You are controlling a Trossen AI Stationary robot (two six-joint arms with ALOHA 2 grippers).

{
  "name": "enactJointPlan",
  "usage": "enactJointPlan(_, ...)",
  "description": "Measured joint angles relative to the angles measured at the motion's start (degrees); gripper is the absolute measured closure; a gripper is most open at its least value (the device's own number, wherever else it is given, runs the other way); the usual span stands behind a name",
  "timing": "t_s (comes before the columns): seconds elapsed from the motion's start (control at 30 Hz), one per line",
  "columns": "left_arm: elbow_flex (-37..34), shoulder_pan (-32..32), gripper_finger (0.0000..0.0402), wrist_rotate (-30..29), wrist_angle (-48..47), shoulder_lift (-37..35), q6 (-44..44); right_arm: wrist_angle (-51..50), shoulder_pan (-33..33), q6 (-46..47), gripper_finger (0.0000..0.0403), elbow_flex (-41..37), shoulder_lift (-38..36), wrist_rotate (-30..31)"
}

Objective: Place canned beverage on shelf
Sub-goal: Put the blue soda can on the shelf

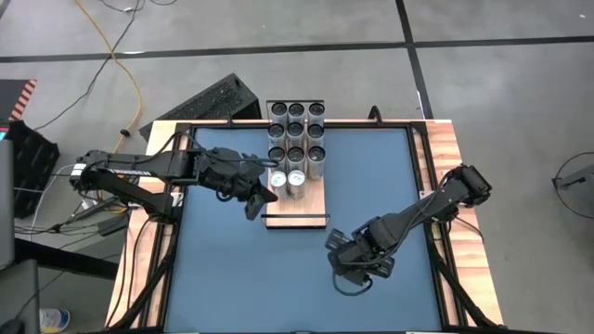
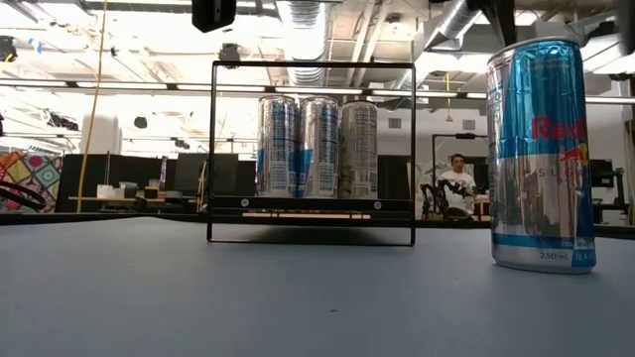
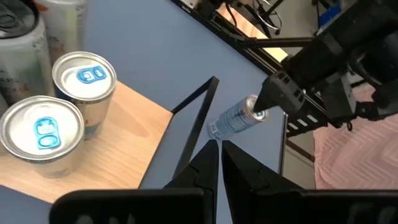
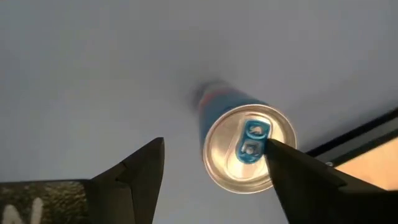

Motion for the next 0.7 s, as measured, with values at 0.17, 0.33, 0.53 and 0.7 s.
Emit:
enactJointPlan(0.17, 0.0, 0.0, 0.0395, -1.3, 0.1, 0.0, -0.2, 4.3, -0.2, 2.4, 0.0124, -1.5, -0.2, 1.6)
enactJointPlan(0.33, 0.0, 0.0, 0.0395, -1.4, 0.1, 0.0, -0.5, 4.7, -0.6, 7.3, 0.0126, -1.6, -0.2, 1.4)
enactJointPlan(0.53, 0.0, 0.0, 0.0395, -3.0, 0.1, 0.0, -1.1, 4.1, -0.2, 11.0, 0.0127, -1.5, -0.8, 2.1)
enactJointPlan(0.7, 0.0, 0.0, 0.0395, -4.2, 0.1, 0.0, -1.5, 4.1, 1.3, 10.7, 0.0128, -0.7, -1.8, 6.8)
